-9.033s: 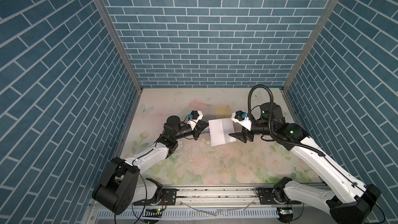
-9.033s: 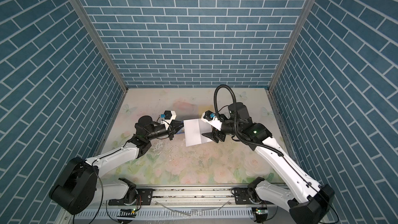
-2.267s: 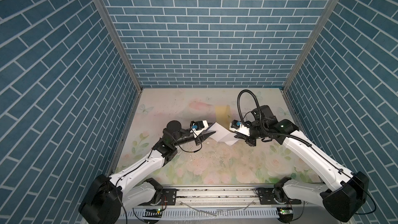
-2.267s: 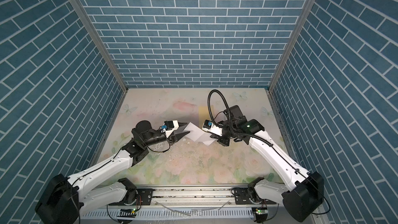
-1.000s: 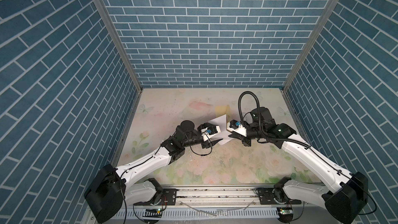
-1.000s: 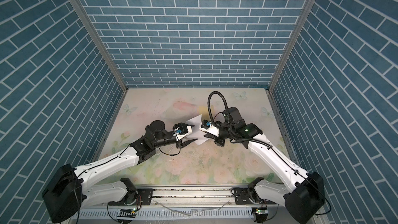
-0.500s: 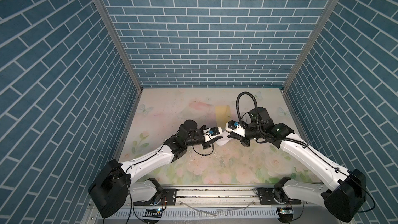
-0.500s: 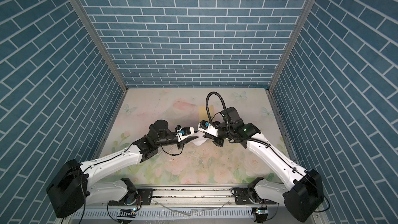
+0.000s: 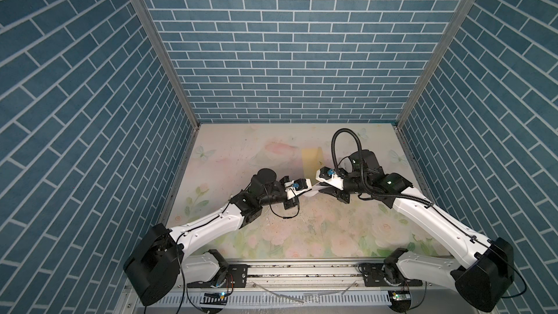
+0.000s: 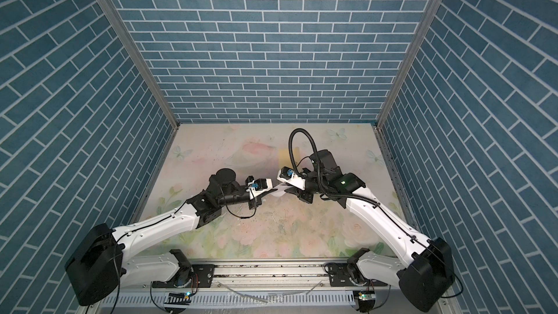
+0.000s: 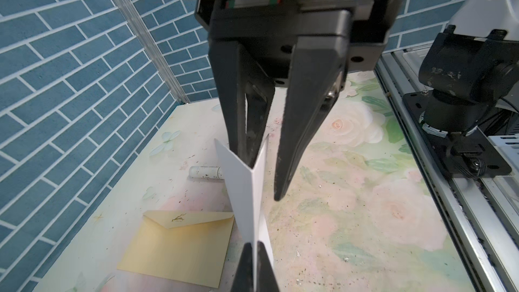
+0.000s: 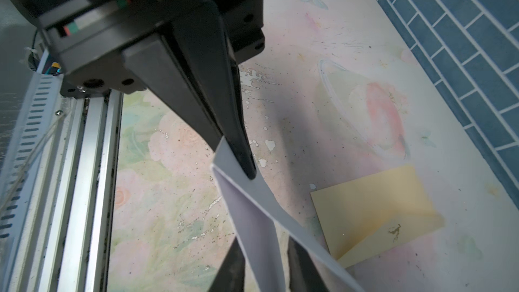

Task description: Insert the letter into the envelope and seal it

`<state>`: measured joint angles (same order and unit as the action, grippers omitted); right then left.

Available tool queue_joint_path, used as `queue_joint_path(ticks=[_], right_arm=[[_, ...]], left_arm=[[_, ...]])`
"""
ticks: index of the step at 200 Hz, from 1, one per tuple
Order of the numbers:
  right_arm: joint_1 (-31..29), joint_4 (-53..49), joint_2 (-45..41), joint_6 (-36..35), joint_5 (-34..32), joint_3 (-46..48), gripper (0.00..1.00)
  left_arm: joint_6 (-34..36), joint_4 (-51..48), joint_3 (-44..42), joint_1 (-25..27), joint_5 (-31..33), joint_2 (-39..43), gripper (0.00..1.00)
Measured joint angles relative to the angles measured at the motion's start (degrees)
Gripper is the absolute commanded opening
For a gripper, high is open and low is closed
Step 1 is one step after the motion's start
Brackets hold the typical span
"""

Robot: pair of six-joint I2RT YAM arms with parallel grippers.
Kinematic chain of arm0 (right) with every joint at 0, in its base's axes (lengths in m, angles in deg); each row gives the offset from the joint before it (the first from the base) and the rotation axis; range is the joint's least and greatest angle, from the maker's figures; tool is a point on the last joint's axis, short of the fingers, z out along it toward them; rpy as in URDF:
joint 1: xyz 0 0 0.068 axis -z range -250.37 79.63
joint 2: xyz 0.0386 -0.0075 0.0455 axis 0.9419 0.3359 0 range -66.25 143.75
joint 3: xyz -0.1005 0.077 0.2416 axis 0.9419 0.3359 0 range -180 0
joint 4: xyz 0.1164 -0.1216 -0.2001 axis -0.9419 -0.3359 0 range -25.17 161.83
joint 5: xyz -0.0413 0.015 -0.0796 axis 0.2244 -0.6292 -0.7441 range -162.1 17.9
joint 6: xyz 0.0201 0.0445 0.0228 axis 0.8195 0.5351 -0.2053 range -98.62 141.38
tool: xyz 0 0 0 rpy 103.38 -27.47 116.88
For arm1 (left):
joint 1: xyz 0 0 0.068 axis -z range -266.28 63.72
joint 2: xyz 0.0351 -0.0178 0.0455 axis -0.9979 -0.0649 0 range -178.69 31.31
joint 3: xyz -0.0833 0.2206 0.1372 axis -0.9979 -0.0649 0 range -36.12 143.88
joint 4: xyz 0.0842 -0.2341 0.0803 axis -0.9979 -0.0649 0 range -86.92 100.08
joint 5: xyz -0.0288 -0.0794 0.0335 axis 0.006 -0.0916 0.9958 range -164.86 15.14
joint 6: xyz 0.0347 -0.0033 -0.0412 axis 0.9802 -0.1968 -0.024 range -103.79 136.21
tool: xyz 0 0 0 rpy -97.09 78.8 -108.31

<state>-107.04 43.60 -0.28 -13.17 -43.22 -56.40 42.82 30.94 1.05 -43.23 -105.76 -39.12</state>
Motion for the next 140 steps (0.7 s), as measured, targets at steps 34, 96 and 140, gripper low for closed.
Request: queue_joint_path(ticks=[34, 96, 140], right_arm=[[0.0, -0.2, -5.6, 0.2, -1.9, 0.8, 0.92], [0.0, 0.3, -12.0, 0.2, -1.1, 0.8, 0.93], [0.0, 2.0, -12.6, 0.2, 1.0, 0.9, 0.92]], left_arm=[[0.2, 0.0, -0.9, 0.0, 0.2, 1.3, 0.0], [0.8, -0.7, -1.2, 0.0, -1.1, 1.4, 0.0], [1.3, -1.7, -1.2, 0.0, -2.8, 1.4, 0.0]])
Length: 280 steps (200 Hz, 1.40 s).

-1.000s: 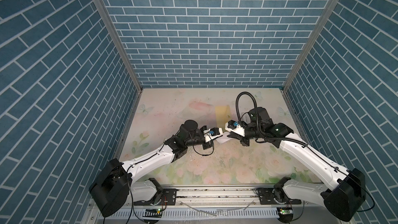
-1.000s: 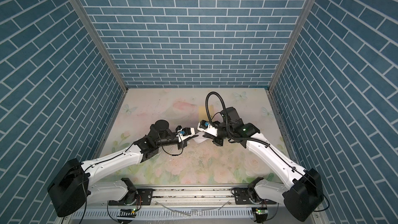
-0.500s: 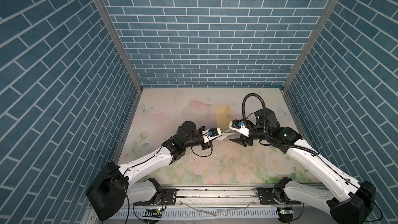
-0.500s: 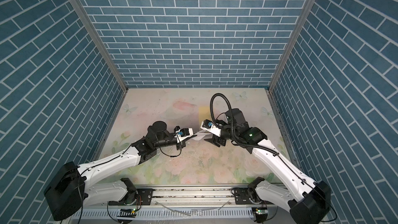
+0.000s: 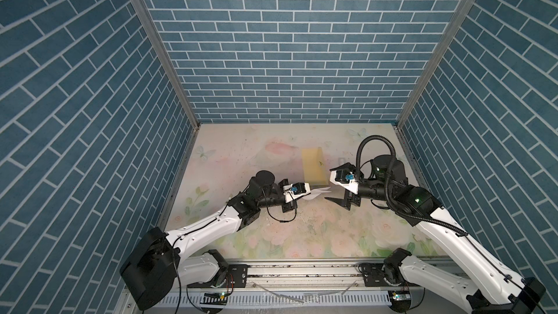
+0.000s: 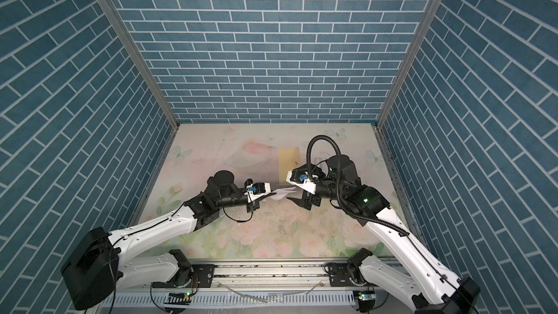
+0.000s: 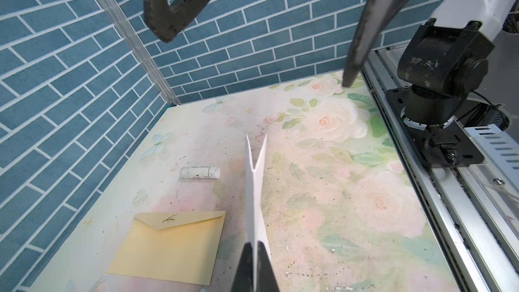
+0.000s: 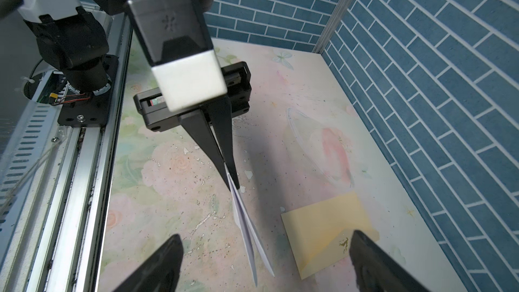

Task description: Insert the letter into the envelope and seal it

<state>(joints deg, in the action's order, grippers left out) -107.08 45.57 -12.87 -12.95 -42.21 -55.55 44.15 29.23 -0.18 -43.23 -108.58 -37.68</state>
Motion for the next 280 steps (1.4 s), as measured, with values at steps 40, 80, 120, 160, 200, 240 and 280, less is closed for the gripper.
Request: queue_joint_path(ticks=[40, 80, 120, 160, 200, 240, 280], right_arm=[[0.0, 0.9, 0.8, 0.0, 1.6, 0.0, 0.92], [0.0, 0.9, 3.0, -0.1, 2.3, 0.0, 0.91], [0.0, 0.1, 4.0, -0.3, 2.9, 0.0, 0.88], [0.0, -0.7, 6.3, -0.5, 5.2, -0.1, 0.75], [-0.7, -1.7, 9.9, -0.4, 7.6, -0.2, 0.56], [-2.2, -2.0, 12.3, -0.4, 8.2, -0.9, 0.36], [-2.8, -1.9, 13.3, -0.5, 8.2, -1.1, 0.11]], left_arm=[[0.2, -0.6, 0.0, 0.0, -0.7, 0.0, 0.0], [0.6, -1.5, 0.0, 0.0, -1.1, 0.0, 0.0], [1.3, -2.0, 0.0, 0.0, -1.6, 0.0, 0.0], [1.5, -2.2, 0.0, 0.0, -2.0, 0.0, 0.0], [1.5, -2.2, 0.1, 0.0, -2.0, 0.0, 0.0], [1.5, -2.2, 0.1, 0.0, -2.0, -0.1, 0.0], [1.5, -2.2, 0.2, 0.0, -2.0, -0.2, 0.0]])
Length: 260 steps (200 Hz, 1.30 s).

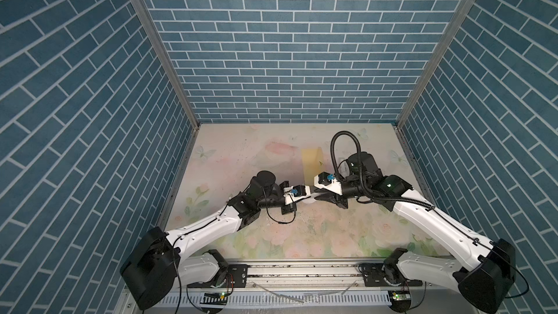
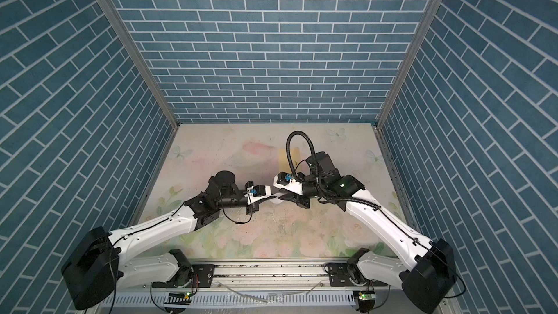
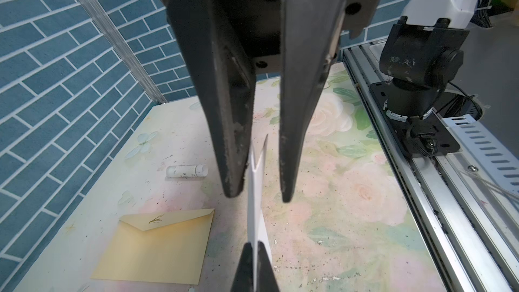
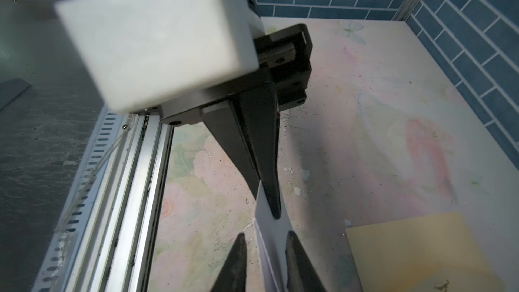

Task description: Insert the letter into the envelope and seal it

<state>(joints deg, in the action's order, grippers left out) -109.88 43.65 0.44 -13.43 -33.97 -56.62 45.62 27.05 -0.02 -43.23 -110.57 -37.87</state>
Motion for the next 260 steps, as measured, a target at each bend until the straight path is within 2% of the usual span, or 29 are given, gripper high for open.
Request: queue_joint_path(ticks=[27, 67, 101, 130, 143, 184, 221, 238, 260], right_arm=[[-0.2, 0.3, 0.5, 0.0, -0.2, 0.0, 0.0], [-0.2, 0.4, 0.6, -0.1, -0.8, 0.0, 0.0], [-0.3, 0.4, 0.3, -0.2, -1.6, 0.0, 0.0], [-0.3, 0.4, -1.1, -0.2, -2.9, 0.0, 0.0], [-0.3, 0.4, -2.0, -0.2, -3.4, 0.0, 0.0], [-0.3, 0.4, -3.9, -1.0, -4.8, 0.0, 0.0], [-0.6, 0.4, -4.3, -1.2, -5.8, 0.0, 0.0], [-0.6, 0.7, -4.6, -1.2, -6.1, 0.1, 0.0], [-0.6, 0.9, -5.5, -1.2, -6.8, 0.1, 0.0]], left_arm=[[0.0, 0.0, 0.0, 0.0, 0.0, -0.3, 0.0], [0.0, 0.0, 0.0, 0.0, 0.0, -0.6, 0.0], [-0.4, 0.1, 0.0, 0.0, 0.0, -0.7, 0.1], [-0.7, 0.0, 0.0, -0.2, 0.1, -0.9, 0.11], [-0.9, 0.0, 0.0, -0.4, 0.1, -0.9, 0.11], [-1.6, 0.7, 0.0, -0.9, 0.0, -0.9, 0.0], [-1.8, 1.8, -0.5, -1.1, -0.3, -0.9, 0.0], [-1.8, 2.3, -0.6, -1.2, -0.4, -0.9, 0.08], [-1.9, 2.5, -1.2, -1.6, -0.1, -0.9, 0.11]])
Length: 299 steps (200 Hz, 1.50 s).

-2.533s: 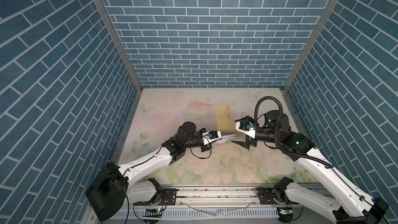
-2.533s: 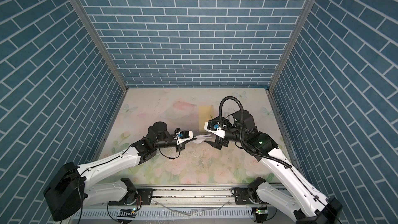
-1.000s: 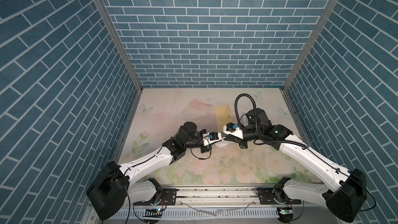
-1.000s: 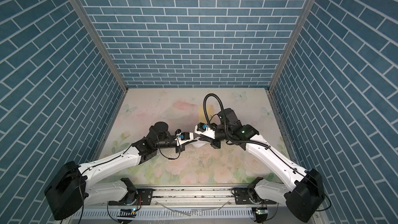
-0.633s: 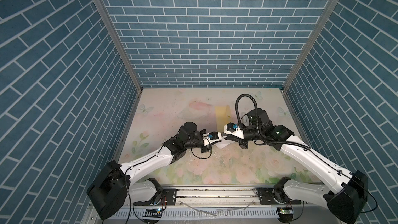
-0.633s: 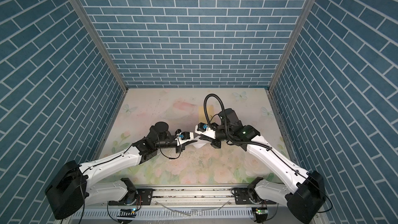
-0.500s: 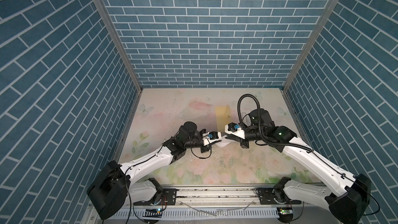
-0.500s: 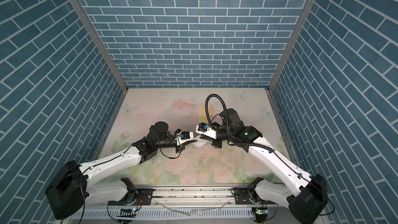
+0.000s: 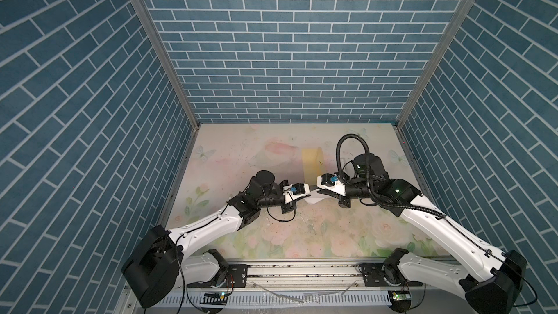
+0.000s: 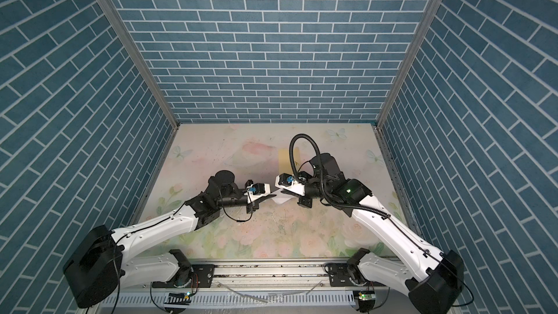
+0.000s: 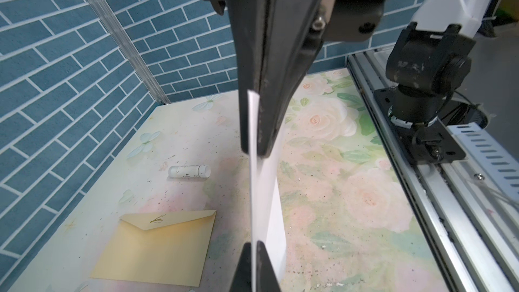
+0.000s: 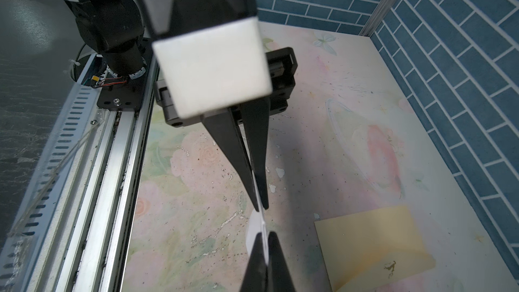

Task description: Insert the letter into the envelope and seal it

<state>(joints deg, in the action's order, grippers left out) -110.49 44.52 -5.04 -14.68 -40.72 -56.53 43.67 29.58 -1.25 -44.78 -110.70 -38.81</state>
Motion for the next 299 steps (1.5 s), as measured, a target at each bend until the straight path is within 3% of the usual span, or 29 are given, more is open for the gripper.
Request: queue_joint_path(ticks=[46, 75, 128, 149, 177, 239, 299], right_arm=[[0.0, 0.7, -1.6, 0.0, -0.8, 0.0, 0.0], [0.0, 1.1, -1.6, 0.0, -1.1, 0.0, 0.0], [0.0, 8.6, -3.4, 3.8, -4.3, 3.0, 0.37], [0.2, 12.4, -4.3, 7.0, -6.8, 4.2, 0.58], [0.8, 16.7, -4.4, 12.8, -10.0, 4.6, 0.72], [2.6, 22.4, -6.1, 24.3, -11.5, 6.4, 0.78], [3.5, 36.5, -4.6, 41.9, -8.1, 12.9, 0.83]], left_arm=[[-0.3, -0.9, -1.2, -0.9, 0.2, 0.0, 0.0], [-0.7, -0.8, -1.2, -1.0, 0.2, 0.0, 0.0], [-6.9, 2.3, -1.9, -1.8, 1.0, 0.0, 0.0], [-11.2, 4.6, -1.9, -3.0, 1.3, 0.0, 0.0], [-16.2, 7.1, -1.9, -5.0, 1.0, 0.3, 0.0], [-26.4, 13.6, -2.1, -8.6, -1.9, 1.4, 0.0], [-49.0, 39.3, -3.0, -8.9, -3.9, -5.4, 0.0]])
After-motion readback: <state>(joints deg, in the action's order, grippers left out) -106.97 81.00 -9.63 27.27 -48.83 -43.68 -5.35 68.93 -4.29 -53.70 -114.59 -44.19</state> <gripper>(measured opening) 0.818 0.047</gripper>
